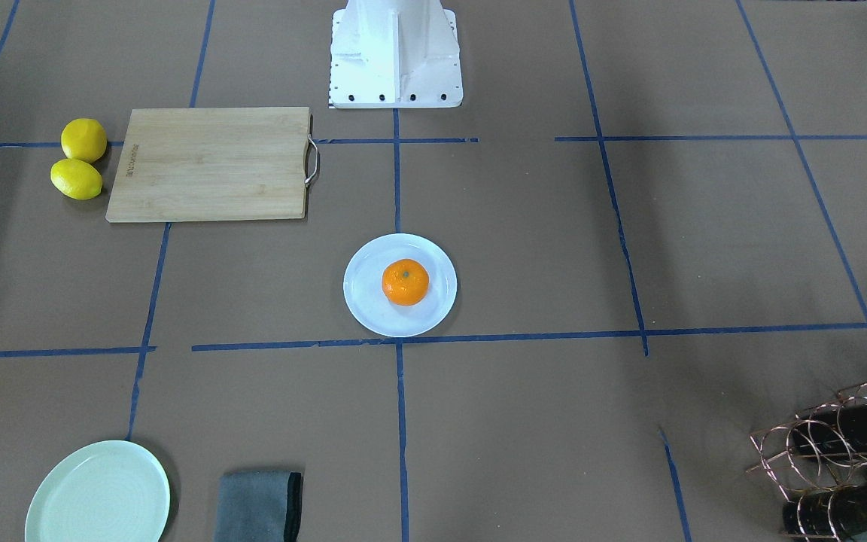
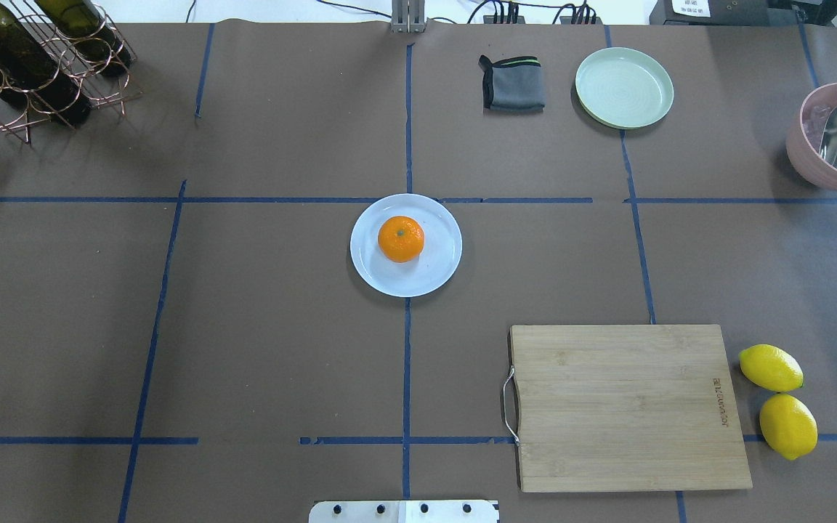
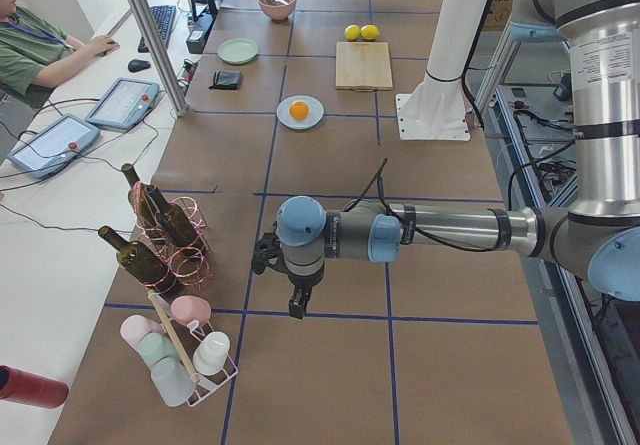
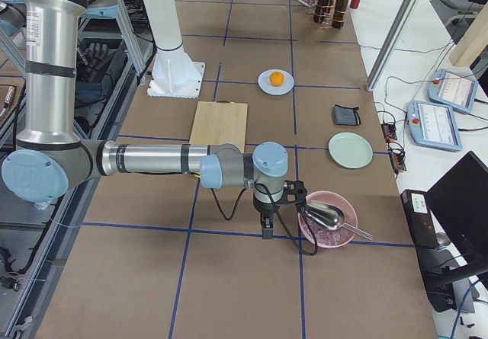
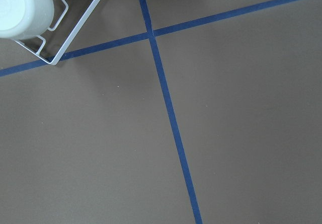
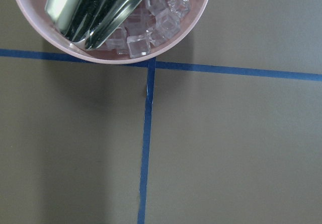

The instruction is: Pick orange to plate

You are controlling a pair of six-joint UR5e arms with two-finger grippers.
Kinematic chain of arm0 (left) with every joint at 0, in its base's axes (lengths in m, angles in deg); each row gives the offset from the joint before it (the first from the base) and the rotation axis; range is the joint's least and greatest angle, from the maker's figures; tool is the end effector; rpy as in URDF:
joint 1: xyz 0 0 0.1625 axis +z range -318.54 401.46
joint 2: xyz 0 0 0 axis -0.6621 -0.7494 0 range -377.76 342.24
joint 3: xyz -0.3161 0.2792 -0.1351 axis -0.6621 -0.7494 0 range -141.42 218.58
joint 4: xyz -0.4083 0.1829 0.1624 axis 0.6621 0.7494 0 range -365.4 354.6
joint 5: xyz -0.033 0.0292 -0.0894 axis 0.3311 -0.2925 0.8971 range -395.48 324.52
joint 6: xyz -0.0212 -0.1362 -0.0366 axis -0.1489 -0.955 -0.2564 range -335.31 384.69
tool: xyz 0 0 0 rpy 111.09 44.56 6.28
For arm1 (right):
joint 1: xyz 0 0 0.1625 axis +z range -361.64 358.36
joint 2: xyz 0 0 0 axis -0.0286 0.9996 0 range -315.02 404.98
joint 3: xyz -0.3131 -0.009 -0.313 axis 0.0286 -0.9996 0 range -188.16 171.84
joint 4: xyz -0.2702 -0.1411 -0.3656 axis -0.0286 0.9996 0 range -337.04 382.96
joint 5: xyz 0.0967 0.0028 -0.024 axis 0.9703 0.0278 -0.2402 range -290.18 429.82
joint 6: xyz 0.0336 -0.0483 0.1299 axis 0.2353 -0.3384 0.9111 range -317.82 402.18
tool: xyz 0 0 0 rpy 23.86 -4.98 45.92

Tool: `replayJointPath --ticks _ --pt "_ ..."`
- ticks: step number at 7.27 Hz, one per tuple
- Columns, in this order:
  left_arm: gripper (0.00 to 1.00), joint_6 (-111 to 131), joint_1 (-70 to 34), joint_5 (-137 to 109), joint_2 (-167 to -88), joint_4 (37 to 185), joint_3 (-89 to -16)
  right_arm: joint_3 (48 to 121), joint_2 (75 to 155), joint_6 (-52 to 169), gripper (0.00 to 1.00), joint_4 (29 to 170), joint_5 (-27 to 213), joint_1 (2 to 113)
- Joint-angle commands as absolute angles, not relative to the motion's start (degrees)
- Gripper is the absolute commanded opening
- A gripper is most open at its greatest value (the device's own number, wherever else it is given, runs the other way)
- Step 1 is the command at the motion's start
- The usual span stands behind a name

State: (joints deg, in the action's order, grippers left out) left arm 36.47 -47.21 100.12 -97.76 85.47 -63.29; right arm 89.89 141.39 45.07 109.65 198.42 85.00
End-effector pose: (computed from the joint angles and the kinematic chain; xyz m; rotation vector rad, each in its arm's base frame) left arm -0.0201 -0.4847 0.6786 0.1178 0.7902 0.2355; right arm 0.0140 -0.5180 0.6919 0.0464 -0.6768 -0.0371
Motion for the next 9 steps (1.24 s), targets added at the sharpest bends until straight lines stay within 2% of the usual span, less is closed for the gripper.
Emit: replayJointPath --ticks 1,9 --pt "1.00 36.47 -47.14 100.14 -97.83 85.56 -63.37 89.75 141.49 45.17 1.00 109.71 198.49 85.02" --pt "1.00 36.38 -47.14 100.23 -98.53 85.82 -63.37 88.88 142.45 45.34 1.00 109.71 198.40 84.93"
